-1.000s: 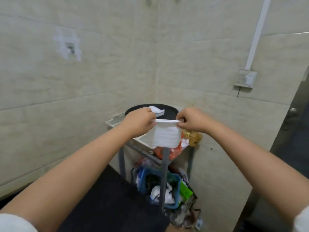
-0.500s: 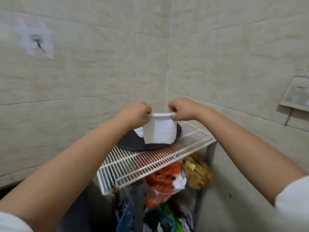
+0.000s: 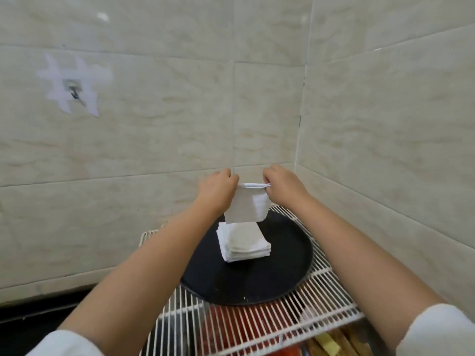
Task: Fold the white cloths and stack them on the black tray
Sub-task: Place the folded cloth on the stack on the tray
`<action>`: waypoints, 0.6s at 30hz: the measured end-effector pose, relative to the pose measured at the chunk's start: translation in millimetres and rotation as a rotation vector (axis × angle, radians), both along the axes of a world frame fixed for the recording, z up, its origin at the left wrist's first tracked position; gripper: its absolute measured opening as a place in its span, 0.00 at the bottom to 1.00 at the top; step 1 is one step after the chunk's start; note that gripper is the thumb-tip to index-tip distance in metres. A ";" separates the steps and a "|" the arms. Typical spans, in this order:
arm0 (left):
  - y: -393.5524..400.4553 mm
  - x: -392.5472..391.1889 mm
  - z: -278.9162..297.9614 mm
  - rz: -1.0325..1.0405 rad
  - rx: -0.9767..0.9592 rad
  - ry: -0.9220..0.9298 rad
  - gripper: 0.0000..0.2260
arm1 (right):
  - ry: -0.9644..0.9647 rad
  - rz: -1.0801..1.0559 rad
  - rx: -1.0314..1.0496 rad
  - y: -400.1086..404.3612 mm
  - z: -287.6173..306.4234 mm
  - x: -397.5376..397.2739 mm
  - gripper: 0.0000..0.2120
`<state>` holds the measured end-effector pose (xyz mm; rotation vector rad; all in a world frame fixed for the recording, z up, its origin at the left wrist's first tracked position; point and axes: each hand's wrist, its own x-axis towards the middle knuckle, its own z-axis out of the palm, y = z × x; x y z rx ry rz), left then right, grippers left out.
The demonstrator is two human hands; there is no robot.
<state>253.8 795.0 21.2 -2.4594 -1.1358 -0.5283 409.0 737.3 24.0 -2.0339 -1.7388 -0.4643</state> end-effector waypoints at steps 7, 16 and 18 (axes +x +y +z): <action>32.9 6.8 -38.1 -0.083 0.022 0.196 0.07 | -0.051 0.204 0.165 31.2 -61.2 20.3 0.06; 10.6 -9.0 -99.3 -0.417 0.073 0.324 0.05 | -0.145 0.360 -0.095 -3.7 -130.2 30.1 0.06; 7.8 -8.3 -103.7 -0.368 0.022 0.368 0.06 | -0.085 0.326 -0.128 -3.7 -130.6 30.9 0.02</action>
